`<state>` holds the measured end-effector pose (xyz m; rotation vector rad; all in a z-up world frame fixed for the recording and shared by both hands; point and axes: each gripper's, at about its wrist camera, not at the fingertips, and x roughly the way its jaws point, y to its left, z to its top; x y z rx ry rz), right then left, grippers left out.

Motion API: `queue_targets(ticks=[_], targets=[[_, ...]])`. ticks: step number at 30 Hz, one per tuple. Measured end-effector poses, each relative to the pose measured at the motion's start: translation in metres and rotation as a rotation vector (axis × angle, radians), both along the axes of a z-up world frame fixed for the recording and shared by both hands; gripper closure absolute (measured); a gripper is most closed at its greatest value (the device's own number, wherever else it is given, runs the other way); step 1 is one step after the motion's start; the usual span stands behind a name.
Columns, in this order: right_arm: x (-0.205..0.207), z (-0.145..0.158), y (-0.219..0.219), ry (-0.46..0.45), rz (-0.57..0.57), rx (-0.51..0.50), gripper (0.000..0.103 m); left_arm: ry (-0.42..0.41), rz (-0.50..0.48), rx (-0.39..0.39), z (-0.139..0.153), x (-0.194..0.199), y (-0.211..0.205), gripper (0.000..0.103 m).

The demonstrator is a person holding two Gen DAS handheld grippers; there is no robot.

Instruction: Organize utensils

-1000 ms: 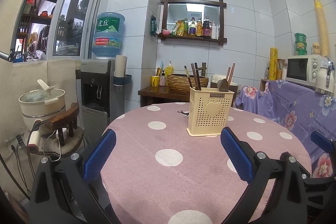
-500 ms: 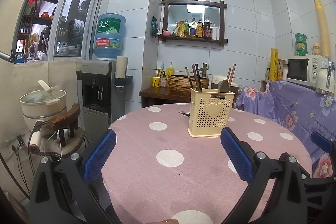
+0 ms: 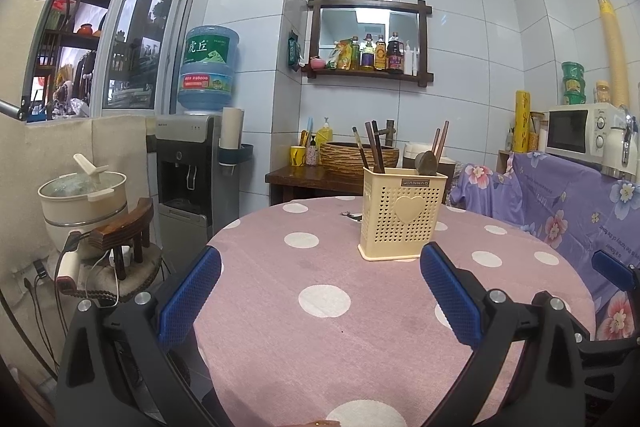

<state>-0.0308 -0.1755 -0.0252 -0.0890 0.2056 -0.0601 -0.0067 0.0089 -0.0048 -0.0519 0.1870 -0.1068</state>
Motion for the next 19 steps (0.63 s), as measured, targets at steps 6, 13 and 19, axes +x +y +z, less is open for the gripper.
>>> queue_targets(ticks=[6, 13, 19], targets=[[-0.0002, -0.0003, -0.0004, 0.001, 0.0, 0.0, 0.006, -0.005, 0.007, 0.002, -0.0006, -0.0015, 0.0014, 0.004], [-0.0001, -0.0002, -0.001, 0.002, 0.001, -0.001, 0.006, 0.01, 0.007, 0.011, 0.0004, 0.001, 0.0022, 0.004], [-0.0003, -0.001, -0.0011, 0.002, 0.0, 0.001, 0.006, 0.015, 0.005, 0.018, 0.001, 0.0018, 0.0018, 0.004]])
